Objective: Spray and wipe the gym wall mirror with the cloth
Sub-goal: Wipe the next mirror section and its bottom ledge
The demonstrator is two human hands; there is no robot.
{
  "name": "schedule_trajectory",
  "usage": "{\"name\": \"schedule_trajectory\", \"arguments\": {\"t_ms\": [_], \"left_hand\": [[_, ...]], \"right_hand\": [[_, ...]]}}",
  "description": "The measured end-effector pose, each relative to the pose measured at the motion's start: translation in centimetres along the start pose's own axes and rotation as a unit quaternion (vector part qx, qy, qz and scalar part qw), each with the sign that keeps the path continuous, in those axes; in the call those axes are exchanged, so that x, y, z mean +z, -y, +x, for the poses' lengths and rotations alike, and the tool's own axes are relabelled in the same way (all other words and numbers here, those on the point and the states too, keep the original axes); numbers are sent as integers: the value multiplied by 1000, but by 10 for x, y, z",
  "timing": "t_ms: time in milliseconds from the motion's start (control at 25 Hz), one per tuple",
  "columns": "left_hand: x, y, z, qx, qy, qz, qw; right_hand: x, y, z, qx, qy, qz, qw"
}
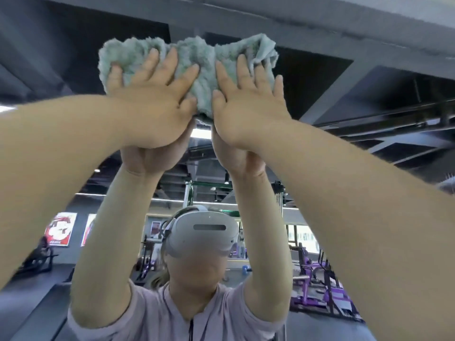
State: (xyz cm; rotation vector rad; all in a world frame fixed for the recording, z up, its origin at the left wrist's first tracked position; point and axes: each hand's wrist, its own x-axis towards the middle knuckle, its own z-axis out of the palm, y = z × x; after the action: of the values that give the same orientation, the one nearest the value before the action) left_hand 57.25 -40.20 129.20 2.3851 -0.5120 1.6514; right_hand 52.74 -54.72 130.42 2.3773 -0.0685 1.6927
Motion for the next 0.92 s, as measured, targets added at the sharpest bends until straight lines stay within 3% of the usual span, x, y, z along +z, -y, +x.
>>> {"name": "schedule_trajectory", "arguments": {"t_ms": [160,360,480,640,920], "left_hand": [[10,-50,-3,11,-1,-22,1000],[27,-163,-14,139,2,-6,990],[34,-196,-24,178,6,3,984],[29,-161,-33,147,20,17,989],[22,13,-80,3,10,12,1000]], "right_hand": [[-5,-45,-18,-31,23,-22,999],[-5,-163,-93,78,29,-33,996],[-3,-191,-112,129,41,-30,990],[-4,-150,-91,139,37,8,990],[20,27,-71,-12,41,10,999]]}}
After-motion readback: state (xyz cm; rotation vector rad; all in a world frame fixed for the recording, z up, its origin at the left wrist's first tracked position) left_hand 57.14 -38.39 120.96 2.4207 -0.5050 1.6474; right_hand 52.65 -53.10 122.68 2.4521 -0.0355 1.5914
